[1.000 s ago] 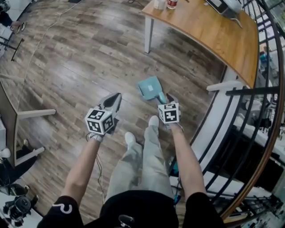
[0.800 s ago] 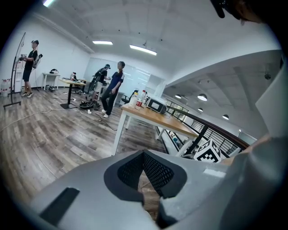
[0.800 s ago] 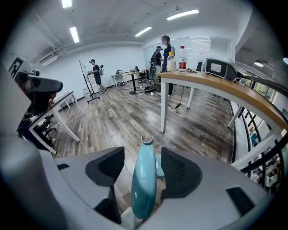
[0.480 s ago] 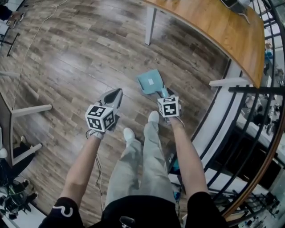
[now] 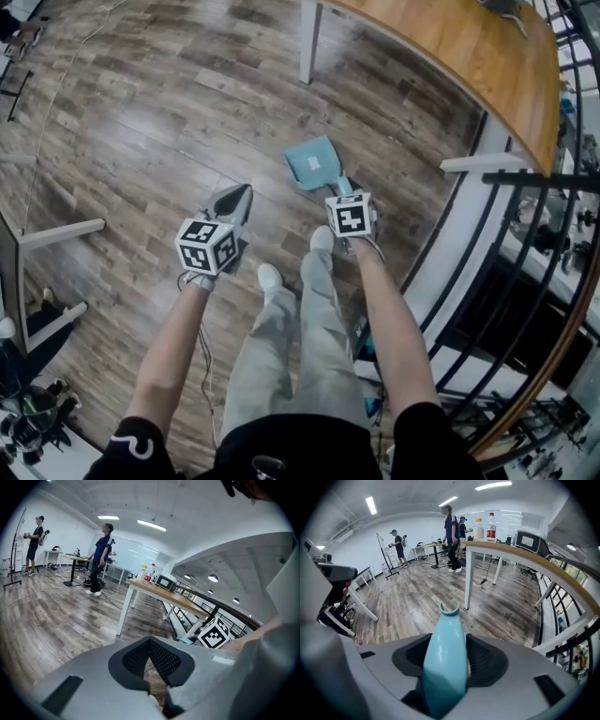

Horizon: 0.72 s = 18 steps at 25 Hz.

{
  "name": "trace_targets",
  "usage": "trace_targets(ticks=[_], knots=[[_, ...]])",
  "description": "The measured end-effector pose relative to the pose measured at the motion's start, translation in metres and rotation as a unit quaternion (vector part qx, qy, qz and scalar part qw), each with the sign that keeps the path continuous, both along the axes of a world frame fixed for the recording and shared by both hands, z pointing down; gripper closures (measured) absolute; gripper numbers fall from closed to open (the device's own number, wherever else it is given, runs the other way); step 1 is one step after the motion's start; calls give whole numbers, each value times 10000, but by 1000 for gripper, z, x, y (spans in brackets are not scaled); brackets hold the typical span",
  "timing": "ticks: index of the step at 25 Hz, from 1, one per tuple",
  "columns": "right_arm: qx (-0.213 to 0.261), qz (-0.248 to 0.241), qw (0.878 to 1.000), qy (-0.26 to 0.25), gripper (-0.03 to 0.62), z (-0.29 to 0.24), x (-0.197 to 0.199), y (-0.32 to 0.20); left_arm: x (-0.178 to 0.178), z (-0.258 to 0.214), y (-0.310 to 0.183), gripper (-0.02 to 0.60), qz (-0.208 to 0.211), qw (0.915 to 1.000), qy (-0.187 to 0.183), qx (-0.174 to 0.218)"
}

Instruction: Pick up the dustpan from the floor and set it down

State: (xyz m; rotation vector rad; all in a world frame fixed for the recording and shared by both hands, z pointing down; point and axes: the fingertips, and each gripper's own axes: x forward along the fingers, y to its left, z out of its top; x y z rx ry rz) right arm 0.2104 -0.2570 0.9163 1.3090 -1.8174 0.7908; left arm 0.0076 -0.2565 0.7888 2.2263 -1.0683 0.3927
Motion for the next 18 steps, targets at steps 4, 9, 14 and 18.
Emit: trace_targets(ticks=[4, 9, 14, 18], knots=[[-82, 71, 9999, -27, 433, 2, 4, 1, 6, 5, 3, 584, -5, 10000, 6, -35], [-52, 95, 9999, 41, 470, 5, 8, -1, 10, 9, 2, 584, -21, 10000, 8, -56], [54, 10, 9995, 317, 507, 1, 8, 1, 5, 7, 4, 584, -47, 10000, -6, -56], [66, 3, 9991, 421, 511, 0, 11, 5, 2, 3, 5, 584, -52, 10000, -32, -40]])
